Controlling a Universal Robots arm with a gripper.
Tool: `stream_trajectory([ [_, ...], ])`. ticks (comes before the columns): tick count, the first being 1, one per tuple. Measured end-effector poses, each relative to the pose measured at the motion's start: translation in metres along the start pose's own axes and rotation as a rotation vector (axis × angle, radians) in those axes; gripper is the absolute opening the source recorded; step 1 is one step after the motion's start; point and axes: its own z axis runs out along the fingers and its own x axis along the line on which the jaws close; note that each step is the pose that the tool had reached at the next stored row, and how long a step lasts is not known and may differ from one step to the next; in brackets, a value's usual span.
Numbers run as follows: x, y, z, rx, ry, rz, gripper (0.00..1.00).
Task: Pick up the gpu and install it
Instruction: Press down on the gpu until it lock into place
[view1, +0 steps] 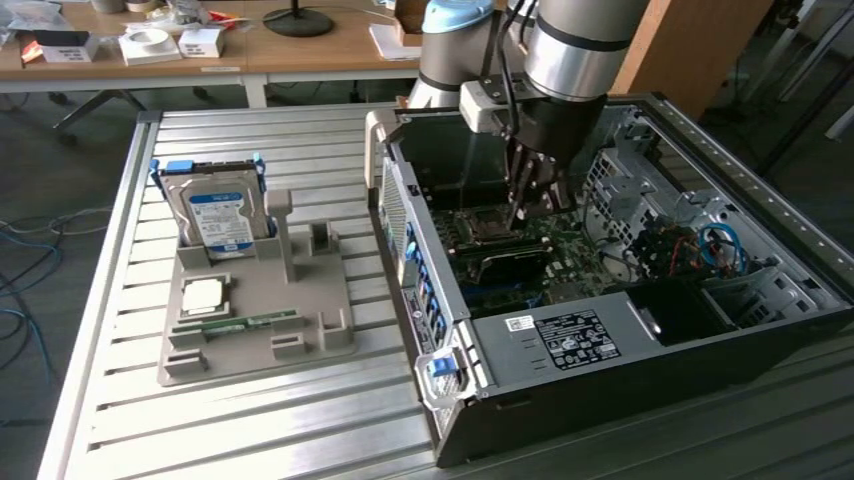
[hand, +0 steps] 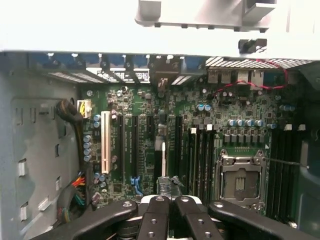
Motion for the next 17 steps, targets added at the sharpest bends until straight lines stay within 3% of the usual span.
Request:
stream_trajectory([
  [5, -0.002, 0.0027, 0.0008, 0.0001, 0.0001, 0.000, 0.11],
  [12, -0.002, 0.0038, 0.0122, 0.0001, 0.0000, 0.000, 0.11],
  [17, -0.002, 0.0042, 0.0128, 0.0003, -0.0002, 0.000, 0.11],
])
